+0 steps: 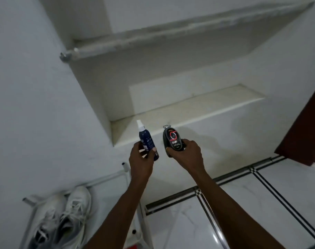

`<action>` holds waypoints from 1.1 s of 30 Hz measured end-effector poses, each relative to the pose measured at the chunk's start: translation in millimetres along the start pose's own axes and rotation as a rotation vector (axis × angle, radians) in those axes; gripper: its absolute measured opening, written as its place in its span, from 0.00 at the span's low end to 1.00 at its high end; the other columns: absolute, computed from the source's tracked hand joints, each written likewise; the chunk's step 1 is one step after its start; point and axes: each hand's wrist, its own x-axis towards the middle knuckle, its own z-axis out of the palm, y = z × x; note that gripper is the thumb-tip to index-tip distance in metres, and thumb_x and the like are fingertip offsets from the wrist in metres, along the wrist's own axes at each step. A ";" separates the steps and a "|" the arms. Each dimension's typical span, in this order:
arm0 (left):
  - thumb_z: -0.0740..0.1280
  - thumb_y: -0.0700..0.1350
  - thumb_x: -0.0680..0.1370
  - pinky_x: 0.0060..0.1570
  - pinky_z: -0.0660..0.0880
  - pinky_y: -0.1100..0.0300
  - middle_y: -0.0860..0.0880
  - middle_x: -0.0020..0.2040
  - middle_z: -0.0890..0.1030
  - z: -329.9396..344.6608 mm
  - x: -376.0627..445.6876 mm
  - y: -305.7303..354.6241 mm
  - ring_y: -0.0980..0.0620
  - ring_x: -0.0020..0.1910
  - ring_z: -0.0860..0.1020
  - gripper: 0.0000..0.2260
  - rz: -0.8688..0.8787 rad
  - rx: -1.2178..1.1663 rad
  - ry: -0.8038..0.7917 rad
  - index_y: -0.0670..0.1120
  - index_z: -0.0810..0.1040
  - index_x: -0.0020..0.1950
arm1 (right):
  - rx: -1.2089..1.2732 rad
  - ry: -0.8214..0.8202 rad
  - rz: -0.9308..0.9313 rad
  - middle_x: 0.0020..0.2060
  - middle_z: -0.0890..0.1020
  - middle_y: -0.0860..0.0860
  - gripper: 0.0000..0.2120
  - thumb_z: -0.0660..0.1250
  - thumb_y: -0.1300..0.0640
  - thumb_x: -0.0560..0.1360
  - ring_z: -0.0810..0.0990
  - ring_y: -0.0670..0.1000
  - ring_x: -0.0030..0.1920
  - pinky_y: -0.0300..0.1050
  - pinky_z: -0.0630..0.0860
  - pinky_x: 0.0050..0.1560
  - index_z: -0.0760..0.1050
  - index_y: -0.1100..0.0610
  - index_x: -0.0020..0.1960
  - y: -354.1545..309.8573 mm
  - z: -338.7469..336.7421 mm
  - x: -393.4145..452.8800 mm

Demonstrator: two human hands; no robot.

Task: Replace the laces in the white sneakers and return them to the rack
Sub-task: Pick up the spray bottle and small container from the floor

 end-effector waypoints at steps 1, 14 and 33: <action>0.72 0.40 0.78 0.43 0.74 0.76 0.49 0.58 0.80 -3.7 13.9 5.5 0.55 0.51 0.80 0.16 0.013 0.013 0.017 0.42 0.76 0.65 | 0.001 -0.008 0.001 0.36 0.83 0.48 0.20 0.73 0.39 0.56 0.82 0.46 0.35 0.51 0.83 0.38 0.80 0.51 0.40 -11.6 1.3 10.0; 0.68 0.33 0.77 0.45 0.73 0.74 0.50 0.52 0.80 -39.4 174.9 -50.5 0.61 0.46 0.77 0.15 -0.069 0.128 0.167 0.40 0.75 0.63 | -0.128 -0.142 -0.022 0.31 0.81 0.48 0.13 0.77 0.46 0.60 0.81 0.48 0.33 0.39 0.73 0.31 0.78 0.54 0.33 -81.1 121.8 149.6; 0.75 0.38 0.76 0.51 0.76 0.68 0.56 0.54 0.79 -35.9 201.9 -98.3 0.62 0.50 0.78 0.20 -0.028 0.169 0.162 0.46 0.72 0.65 | -0.325 -0.160 -0.021 0.35 0.80 0.50 0.27 0.67 0.29 0.57 0.81 0.51 0.40 0.50 0.82 0.42 0.77 0.51 0.40 -40.6 183.1 186.8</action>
